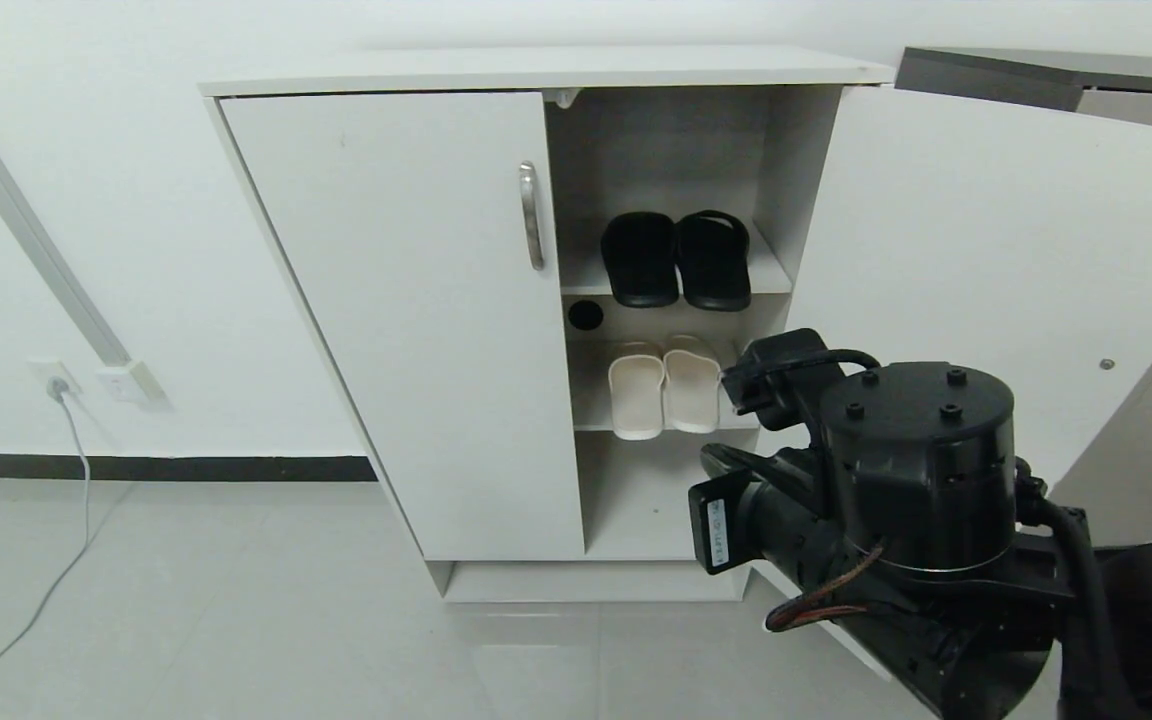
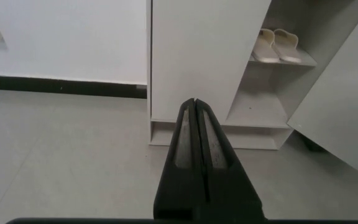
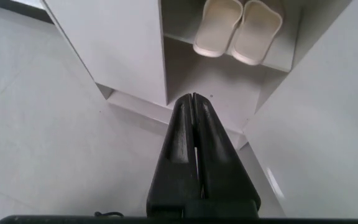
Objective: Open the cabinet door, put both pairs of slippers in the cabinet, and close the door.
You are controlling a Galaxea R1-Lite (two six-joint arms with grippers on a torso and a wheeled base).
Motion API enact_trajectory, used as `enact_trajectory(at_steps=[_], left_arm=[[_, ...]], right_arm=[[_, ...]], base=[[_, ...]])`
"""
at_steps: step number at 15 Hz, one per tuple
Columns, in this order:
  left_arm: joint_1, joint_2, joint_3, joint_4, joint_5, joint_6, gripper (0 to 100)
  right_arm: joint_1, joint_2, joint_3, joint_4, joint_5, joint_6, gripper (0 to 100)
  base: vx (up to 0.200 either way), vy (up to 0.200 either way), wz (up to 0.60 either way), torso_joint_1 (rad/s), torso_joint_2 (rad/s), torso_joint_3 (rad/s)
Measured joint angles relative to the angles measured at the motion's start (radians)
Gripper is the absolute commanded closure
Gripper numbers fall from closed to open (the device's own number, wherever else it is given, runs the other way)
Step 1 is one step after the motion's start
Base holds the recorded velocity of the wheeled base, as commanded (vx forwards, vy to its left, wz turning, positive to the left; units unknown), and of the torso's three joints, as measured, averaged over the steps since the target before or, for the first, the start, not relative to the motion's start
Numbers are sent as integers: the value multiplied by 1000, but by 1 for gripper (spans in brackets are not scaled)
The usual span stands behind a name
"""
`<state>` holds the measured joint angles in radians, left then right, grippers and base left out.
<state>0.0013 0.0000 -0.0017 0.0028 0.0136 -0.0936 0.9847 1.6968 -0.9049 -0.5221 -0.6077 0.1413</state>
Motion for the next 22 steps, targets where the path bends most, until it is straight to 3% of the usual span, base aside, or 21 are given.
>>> enact_trajectory(at_steps=[11, 22], left_arm=[[0, 0, 0, 0, 0, 3, 100], [0, 0, 0, 0, 0, 3, 100]], right_arm=[[-10, 32, 8, -1, 8, 5, 100], [-10, 37, 12, 0, 6, 1, 100]], base=[[0, 0, 0, 0, 0, 0], [0, 0, 0, 57, -399, -340]])
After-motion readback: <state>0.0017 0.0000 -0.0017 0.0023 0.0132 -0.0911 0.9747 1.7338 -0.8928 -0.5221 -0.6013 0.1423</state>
